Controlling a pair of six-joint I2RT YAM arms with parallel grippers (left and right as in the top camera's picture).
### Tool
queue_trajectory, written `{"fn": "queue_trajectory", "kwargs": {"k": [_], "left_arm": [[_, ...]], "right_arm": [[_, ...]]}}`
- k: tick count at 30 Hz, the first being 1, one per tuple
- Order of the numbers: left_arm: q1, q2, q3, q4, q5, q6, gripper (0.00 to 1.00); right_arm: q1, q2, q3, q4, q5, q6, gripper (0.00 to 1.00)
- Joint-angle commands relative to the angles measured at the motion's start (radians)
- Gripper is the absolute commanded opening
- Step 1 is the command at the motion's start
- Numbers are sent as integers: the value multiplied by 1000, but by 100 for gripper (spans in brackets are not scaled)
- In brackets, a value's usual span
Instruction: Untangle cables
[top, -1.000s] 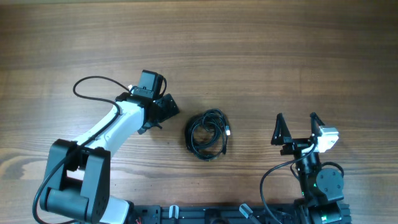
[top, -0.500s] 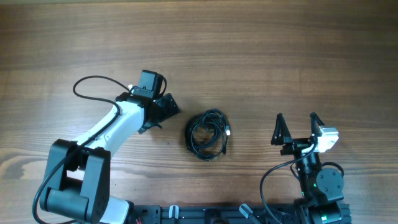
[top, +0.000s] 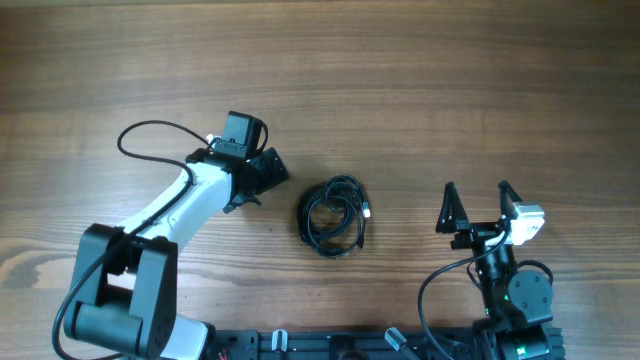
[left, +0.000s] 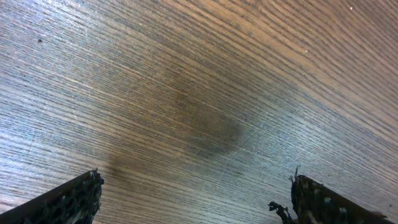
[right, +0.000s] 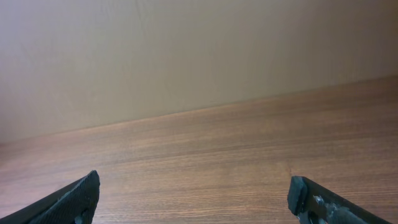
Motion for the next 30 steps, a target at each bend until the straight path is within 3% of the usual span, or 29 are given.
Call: {"fn": "queue_trajectory", "kwargs": {"k": [1, 9, 17, 30], "left_arm": [[16, -72, 18, -12, -3, 35, 100], [38, -399, 54, -135, -2, 35, 100], [38, -399, 53, -276, -2, 35, 100], [38, -386, 42, -271, -19, 35, 100]], "right_arm": [[3, -3, -1, 3, -2, -17, 100], [3, -3, -1, 3, -2, -17, 100], [3, -3, -1, 3, -2, -17, 100], [3, -3, -1, 3, -2, -17, 100]]}}
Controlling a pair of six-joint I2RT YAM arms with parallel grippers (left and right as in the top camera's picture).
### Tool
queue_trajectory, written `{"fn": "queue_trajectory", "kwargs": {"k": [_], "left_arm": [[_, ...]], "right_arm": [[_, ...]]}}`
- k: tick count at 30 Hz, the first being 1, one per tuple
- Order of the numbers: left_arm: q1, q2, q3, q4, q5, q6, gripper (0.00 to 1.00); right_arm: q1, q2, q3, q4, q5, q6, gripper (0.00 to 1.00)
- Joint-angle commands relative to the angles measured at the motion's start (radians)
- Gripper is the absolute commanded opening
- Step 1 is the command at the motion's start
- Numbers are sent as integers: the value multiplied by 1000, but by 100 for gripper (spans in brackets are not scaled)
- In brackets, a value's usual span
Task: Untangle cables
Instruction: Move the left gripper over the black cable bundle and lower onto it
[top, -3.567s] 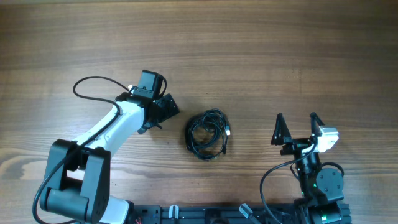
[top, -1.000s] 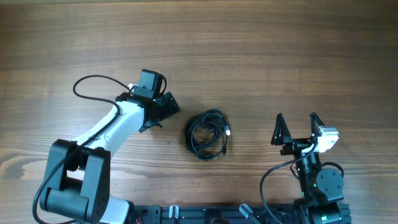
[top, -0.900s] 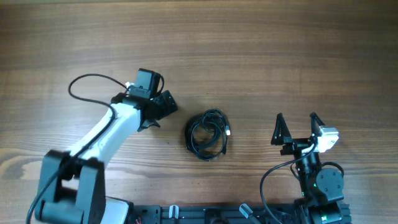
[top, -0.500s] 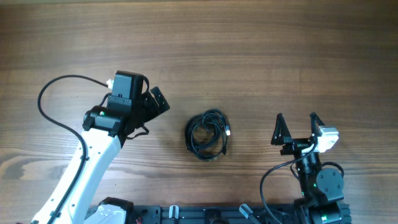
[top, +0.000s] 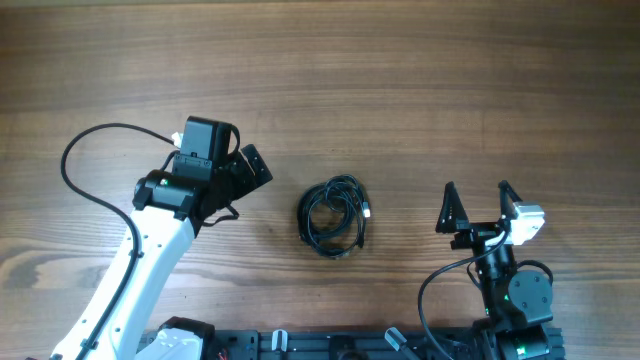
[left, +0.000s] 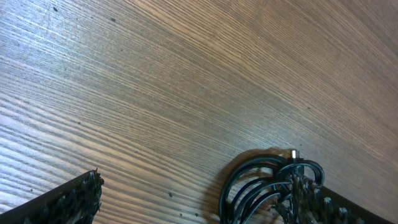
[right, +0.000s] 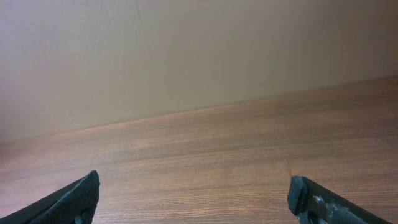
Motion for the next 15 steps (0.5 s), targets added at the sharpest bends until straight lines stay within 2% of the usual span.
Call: {"fn": "queue_trajectory", "kwargs": {"k": [1, 9, 12, 13, 15], "left_arm": [[5, 22, 1, 17, -38, 15, 100], [5, 125, 1, 95, -56, 15, 100], [5, 144, 1, 158, -56, 15, 86], [5, 144, 1, 185, -69, 15, 69], [5, 144, 1, 203, -109, 15, 42]], "right_arm": [[3, -3, -1, 3, -2, -17, 100], [3, -3, -1, 3, -2, -17, 100], [3, -3, -1, 3, -2, -17, 100], [3, -3, -1, 3, -2, -17, 100], [3, -3, -1, 3, -2, -17, 100]]}}
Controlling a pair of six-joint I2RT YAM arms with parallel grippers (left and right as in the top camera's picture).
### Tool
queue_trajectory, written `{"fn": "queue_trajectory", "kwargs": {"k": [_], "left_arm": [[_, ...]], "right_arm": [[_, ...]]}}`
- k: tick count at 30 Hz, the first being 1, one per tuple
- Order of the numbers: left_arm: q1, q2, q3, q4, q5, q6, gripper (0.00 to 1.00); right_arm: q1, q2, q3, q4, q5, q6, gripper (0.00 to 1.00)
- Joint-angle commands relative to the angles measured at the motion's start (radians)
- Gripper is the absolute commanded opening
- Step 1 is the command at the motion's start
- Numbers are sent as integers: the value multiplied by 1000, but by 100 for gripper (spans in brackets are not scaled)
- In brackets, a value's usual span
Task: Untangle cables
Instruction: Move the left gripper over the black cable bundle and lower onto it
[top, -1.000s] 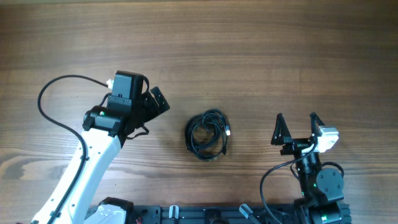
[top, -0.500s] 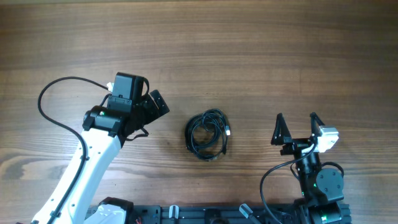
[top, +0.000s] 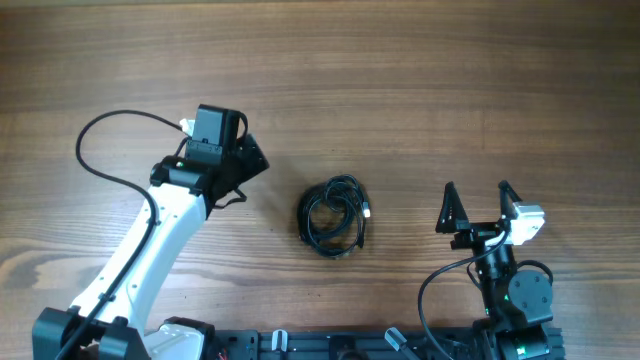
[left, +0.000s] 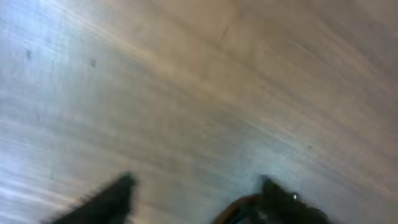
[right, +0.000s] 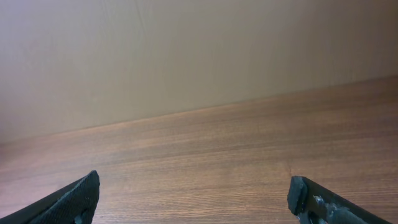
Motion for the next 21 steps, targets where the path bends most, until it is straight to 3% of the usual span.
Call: {"fn": "queue_trajectory", "kwargs": {"k": [1, 3, 5, 6, 8, 13, 15, 18, 19, 21], "left_arm": [[5, 9, 1, 13, -105, 6, 20], [5, 11, 1, 36, -149, 5, 10], [-2, 13, 1, 77, -8, 10, 4], [-19, 20, 1, 89, 100, 83, 4], [-72, 50, 1, 85, 193, 213, 8], [-265, 167, 1, 5, 234, 342, 17], [-322, 203, 1, 10, 229, 354, 27], [-367, 277, 1, 5, 229, 352, 30], [-378, 315, 1, 9, 228, 352, 29], [-379, 352, 1, 14, 203, 339, 4]], "right_arm": [[3, -3, -1, 3, -2, -17, 100], [3, -3, -1, 3, -2, -17, 100], [3, -3, -1, 3, -2, -17, 100], [3, -3, -1, 3, -2, -17, 100], [3, -3, -1, 3, -2, -17, 100], [3, -3, -1, 3, -2, -17, 100], [3, -3, -1, 3, -2, -17, 100], [3, -3, -1, 3, -2, -17, 100], [3, -3, -1, 3, -2, -17, 100], [3, -3, -1, 3, -2, -17, 100]]}}
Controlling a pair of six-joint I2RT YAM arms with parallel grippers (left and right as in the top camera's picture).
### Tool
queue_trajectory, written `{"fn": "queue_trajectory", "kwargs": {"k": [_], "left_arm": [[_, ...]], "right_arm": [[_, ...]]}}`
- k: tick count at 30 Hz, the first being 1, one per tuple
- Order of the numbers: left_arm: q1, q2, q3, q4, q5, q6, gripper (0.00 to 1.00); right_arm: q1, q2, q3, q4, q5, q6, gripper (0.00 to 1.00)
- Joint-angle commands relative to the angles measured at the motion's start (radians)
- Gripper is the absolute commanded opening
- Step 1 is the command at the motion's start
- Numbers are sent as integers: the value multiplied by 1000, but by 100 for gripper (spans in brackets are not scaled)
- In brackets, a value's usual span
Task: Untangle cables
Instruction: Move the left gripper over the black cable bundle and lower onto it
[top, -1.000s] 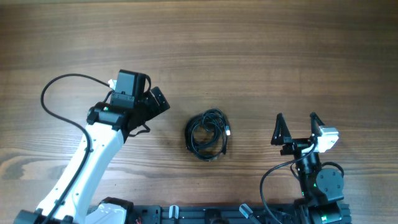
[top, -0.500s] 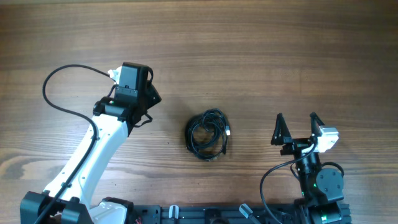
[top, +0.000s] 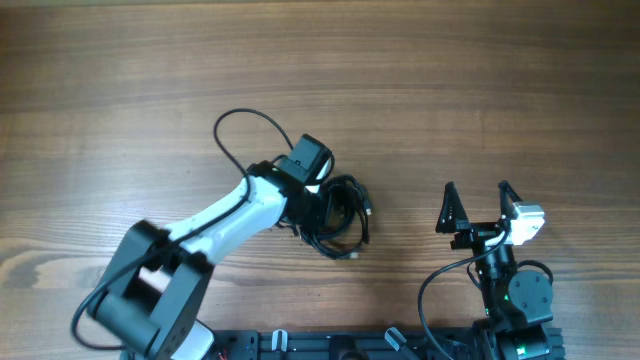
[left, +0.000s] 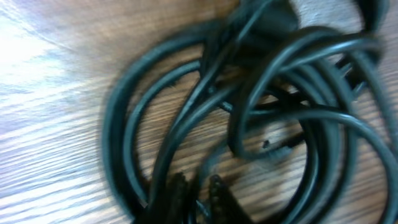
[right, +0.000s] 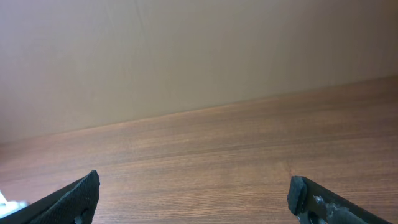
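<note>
A tangled bundle of black cables (top: 342, 222) lies on the wooden table near the middle. My left gripper (top: 318, 207) is down on the bundle's left side. In the left wrist view the loops (left: 249, 106) fill the frame, blurred, and the left gripper (left: 196, 194) has its fingertips (left: 176, 190) drawn close together on a strand running between them. My right gripper (top: 476, 202) stands open at the lower right, well apart from the bundle. Its view, centred on the gripper (right: 193, 193), shows only bare wood between the fingers.
The left arm's own thin black wire (top: 245, 130) arches above the arm. The wooden table (top: 450, 80) stretches away on all sides of the bundle. A pale wall (right: 186, 50) rises behind the table's far edge.
My left gripper has moved right from a spot left of the bundle onto the bundle's left side. Its jaws have gone from partly open to shut on a strand. The right arm is unchanged.
At first my left gripper was open over bare wood left of the bundle. It then stood further left, with the bundle at the edge of its view, the jaws narrowing by the last earlier moment. Now it grips the bundle. The right gripper stayed open and still.
</note>
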Motion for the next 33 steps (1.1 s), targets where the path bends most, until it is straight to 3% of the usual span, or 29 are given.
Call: {"fn": "queue_trajectory", "kwargs": {"k": [1, 3, 6, 10, 13, 15, 16, 20, 22, 24, 30, 33], "left_arm": [[-5, 63, 1, -1, -90, -63, 4], [27, 28, 5, 0, -252, -248, 4], [132, -43, 5, 23, -270, -406, 4], [186, -48, 3, 19, -174, -396, 4], [188, -51, 10, 7, -110, -261, 5], [199, -79, 103, -67, -112, -190, 20], [198, -89, 138, -89, -112, -164, 36], [198, -88, 149, -71, -199, -144, 46], [199, -88, 148, -62, -229, -145, 46], [198, -78, 146, -36, -228, -145, 38], [198, 15, 124, -26, -228, -146, 29], [198, 19, 121, -32, -228, -209, 22]], "right_arm": [[3, -3, -1, 3, -2, -17, 100], [3, -3, -1, 3, -2, -17, 100], [3, -3, -1, 3, -2, -17, 100], [3, -3, -1, 3, -2, -17, 100], [3, -3, -1, 3, -2, -17, 100], [3, -3, -1, 3, -2, -17, 100], [3, -3, -1, 3, -2, -17, 100], [3, -3, -1, 3, -2, -17, 100], [3, -3, -1, 3, -2, -17, 100], [3, -3, -1, 3, -2, -17, 100], [3, -3, -1, 3, -2, -17, 100], [3, -3, -1, 3, -2, -17, 100]]}}
